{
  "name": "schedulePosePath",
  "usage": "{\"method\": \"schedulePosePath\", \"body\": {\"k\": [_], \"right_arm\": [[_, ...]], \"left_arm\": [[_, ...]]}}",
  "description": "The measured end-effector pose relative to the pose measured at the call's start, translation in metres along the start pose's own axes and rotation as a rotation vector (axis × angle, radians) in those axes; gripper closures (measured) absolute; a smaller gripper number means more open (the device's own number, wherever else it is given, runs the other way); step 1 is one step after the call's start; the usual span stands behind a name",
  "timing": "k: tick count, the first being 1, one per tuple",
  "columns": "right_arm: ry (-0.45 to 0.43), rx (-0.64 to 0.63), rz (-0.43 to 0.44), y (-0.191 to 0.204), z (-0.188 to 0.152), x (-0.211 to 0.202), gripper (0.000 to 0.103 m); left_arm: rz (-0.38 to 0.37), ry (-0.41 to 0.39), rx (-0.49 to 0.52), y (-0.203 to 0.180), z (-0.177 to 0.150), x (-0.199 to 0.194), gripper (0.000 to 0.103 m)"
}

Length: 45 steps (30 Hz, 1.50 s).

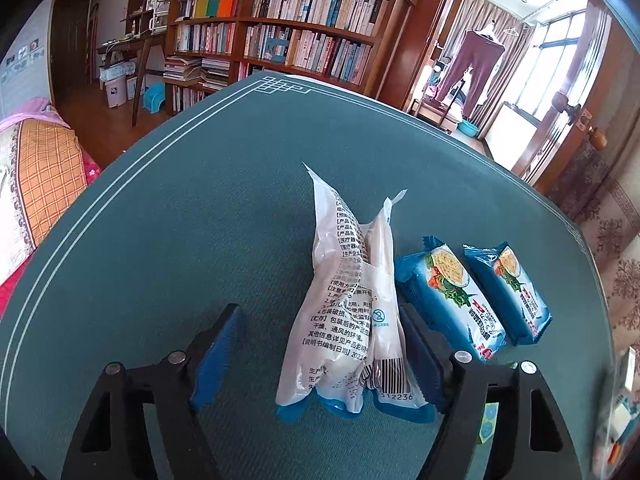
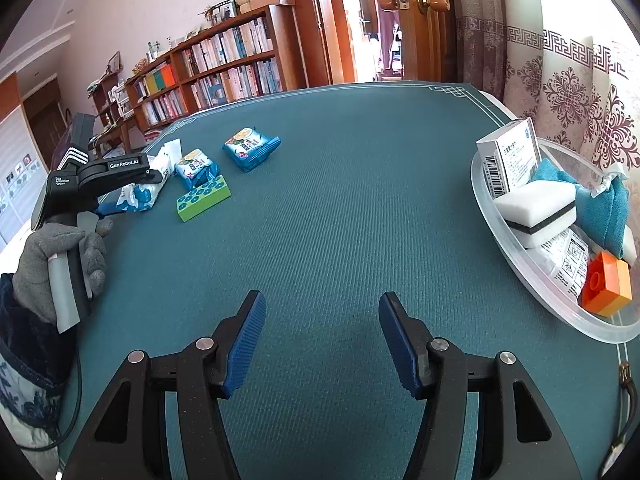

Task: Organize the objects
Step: 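Grasp the white-and-blue snack bag with the left gripper and lift it, then grasp the green dotted toy block with the right gripper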

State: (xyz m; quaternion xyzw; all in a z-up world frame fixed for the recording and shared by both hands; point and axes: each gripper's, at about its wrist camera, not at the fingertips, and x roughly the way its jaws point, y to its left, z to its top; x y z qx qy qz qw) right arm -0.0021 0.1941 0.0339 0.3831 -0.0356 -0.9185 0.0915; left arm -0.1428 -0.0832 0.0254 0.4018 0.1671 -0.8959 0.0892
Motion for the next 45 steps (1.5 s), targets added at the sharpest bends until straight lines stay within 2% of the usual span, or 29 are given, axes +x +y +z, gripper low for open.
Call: {"method": "schedulePosePath", "body": {"k": [2, 3, 4, 14, 21, 26, 34, 45], "right_arm": [[0.006, -0.001, 0.004, 0.002, 0.002, 0.002, 0.042], [0.01, 0.0, 0.009, 0.003, 0.003, 0.003, 0.042], [0.015, 0.002, 0.015, 0.005, 0.004, 0.004, 0.042], [0.04, -0.041, 0.043, 0.031, 0.023, 0.027, 0.042], [0.064, -0.108, 0.121, 0.064, 0.052, 0.06, 0.042], [0.076, -0.194, 0.14, 0.093, 0.069, 0.088, 0.036], [0.09, -0.251, 0.141, 0.117, 0.087, 0.121, 0.036], [0.078, -0.272, 0.104, 0.123, 0.084, 0.129, 0.036]], "left_arm": [[-0.021, -0.003, 0.013, -0.001, 0.0, 0.001, 0.039], [-0.035, -0.003, 0.02, -0.002, 0.0, 0.001, 0.049], [-0.044, -0.002, 0.027, -0.003, 0.0, 0.001, 0.05], [-0.06, -0.038, 0.036, -0.003, 0.001, -0.011, 0.05], [-0.083, -0.083, 0.019, 0.0, 0.005, -0.026, 0.05], [-0.091, -0.081, -0.01, 0.005, 0.005, -0.027, 0.05], [-0.099, -0.073, -0.036, 0.009, 0.003, -0.026, 0.05], [-0.107, -0.06, -0.025, 0.003, 0.0, -0.024, 0.05]]}}
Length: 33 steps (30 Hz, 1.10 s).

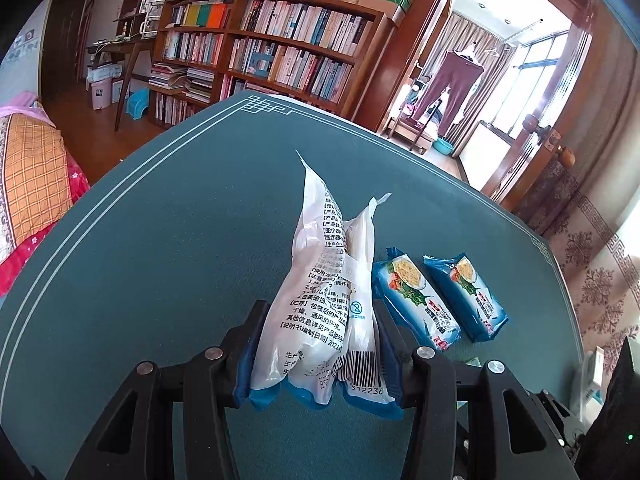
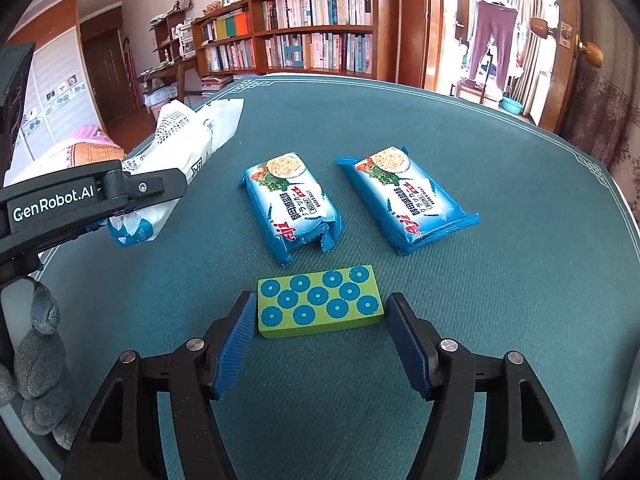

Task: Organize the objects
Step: 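Grasp the green dotted toy block with the right gripper, then carry the green block into the bowl and release it while the left gripper carries the bag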

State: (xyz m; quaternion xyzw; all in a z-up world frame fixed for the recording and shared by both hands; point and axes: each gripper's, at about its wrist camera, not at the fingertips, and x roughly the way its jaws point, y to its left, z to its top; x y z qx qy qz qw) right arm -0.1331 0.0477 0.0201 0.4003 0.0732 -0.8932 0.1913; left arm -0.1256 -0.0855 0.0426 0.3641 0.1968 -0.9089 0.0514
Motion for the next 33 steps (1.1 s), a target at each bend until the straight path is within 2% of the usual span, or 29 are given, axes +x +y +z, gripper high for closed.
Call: {"method": "schedulePosePath", "body": {"k": [3, 8, 19, 33], "right_arm": [[-0.004, 0.004, -0.01, 0.0, -0.002, -0.002, 0.04], [-0.004, 0.023, -0.008, -0.002, -0.012, -0.01, 0.04], [-0.013, 0.157, -0.001, -0.023, -0.051, -0.047, 0.04], [-0.075, 0.3, -0.05, -0.064, -0.082, -0.11, 0.04]], "left_arm": [[-0.007, -0.003, 0.009, -0.002, -0.001, -0.001, 0.05], [-0.02, 0.001, 0.019, -0.005, -0.003, -0.002, 0.05], [-0.065, 0.0, 0.081, -0.026, -0.011, -0.008, 0.05], [-0.121, 0.021, 0.185, -0.055, -0.032, -0.009, 0.05]]}}
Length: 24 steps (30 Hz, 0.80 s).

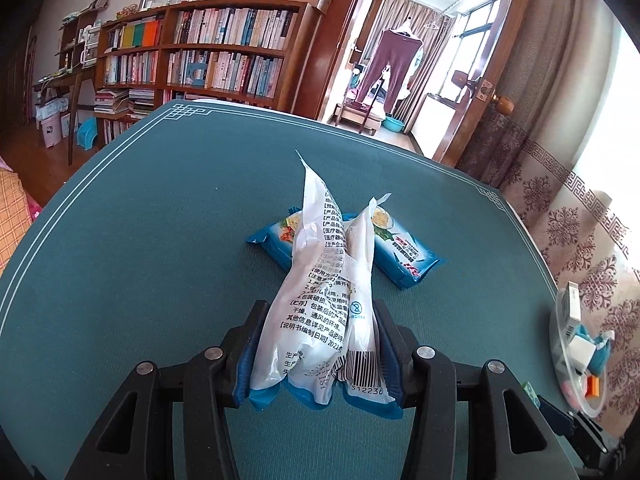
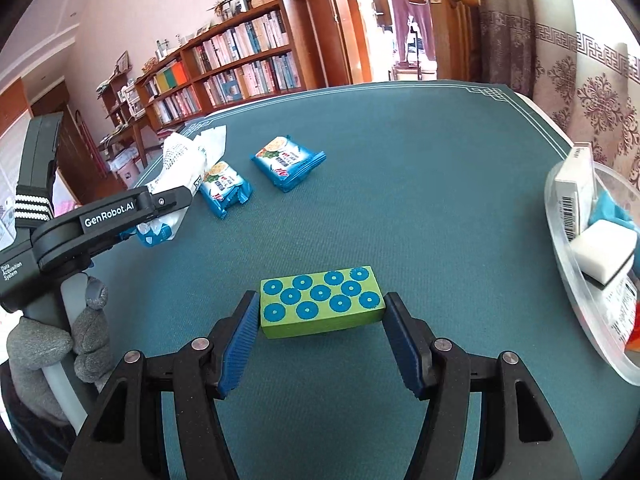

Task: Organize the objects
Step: 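Carry the green block into the bowl and release it while the left gripper carries the bag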

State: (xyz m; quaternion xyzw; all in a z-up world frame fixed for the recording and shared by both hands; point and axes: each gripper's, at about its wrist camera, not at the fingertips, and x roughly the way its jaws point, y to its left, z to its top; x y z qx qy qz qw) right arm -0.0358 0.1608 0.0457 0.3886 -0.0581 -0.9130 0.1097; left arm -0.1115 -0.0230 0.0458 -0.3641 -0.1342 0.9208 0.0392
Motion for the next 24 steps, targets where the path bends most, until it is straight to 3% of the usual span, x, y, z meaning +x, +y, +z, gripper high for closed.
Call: {"method": "schedulePosePath", "body": {"k": [7, 24], "right_arm": [[-0.047, 0.053, -0.058, -0.031, -0.007, -0.034, 0.04], [-0.153, 0.205, -0.298, -0.133, -0.021, -0.106, 0.04]], "left_arm": [[-0.033, 0.019, 0.056, -0.017, -0.01, 0.002, 0.05], [-0.105, 0.068, 0.164, -0.055, -0.038, -0.004, 0.05]]}}
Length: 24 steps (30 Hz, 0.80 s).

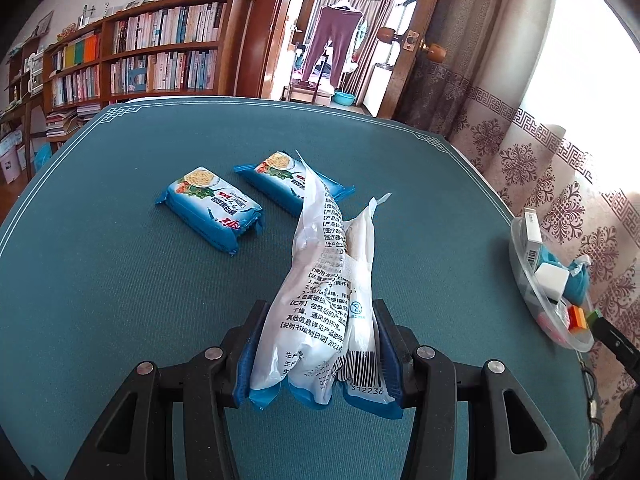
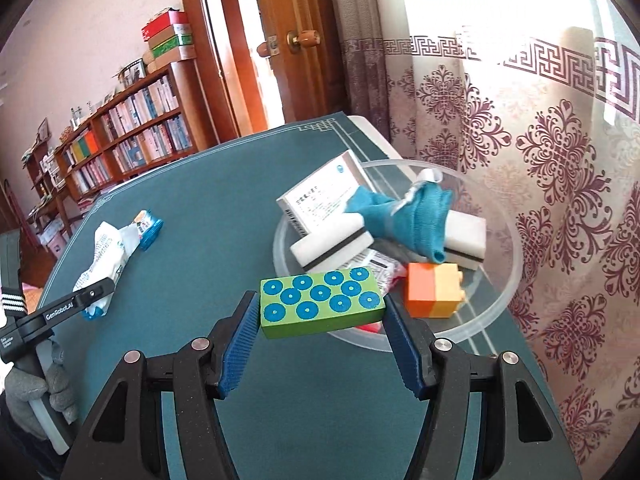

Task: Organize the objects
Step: 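Carry the green block into the bowl and release it while the left gripper carries the bag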

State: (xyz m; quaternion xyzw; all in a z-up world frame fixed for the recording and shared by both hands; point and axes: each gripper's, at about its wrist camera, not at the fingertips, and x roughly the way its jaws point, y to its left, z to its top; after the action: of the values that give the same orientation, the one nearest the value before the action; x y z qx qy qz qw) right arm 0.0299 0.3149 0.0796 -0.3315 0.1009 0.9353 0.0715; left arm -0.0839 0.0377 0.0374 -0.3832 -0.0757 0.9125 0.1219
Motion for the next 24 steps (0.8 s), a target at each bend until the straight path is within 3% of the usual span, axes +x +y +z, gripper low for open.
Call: {"method": "schedulePosePath", "body": {"k": [9, 24], "right_arm": [[0.006, 0.009, -0.073, -0.028, 0.007, 0.014, 0.04], [0.047, -0.013, -0.104, -0.046, 0.023, 0.051, 0.04]], "left_arm": [[-0.045, -0.011, 0.057, -0.026, -0.008, -0.013, 0.05], [-0.094, 0.014, 0.107, -0.057, -0.013, -0.015, 0.05]]}}
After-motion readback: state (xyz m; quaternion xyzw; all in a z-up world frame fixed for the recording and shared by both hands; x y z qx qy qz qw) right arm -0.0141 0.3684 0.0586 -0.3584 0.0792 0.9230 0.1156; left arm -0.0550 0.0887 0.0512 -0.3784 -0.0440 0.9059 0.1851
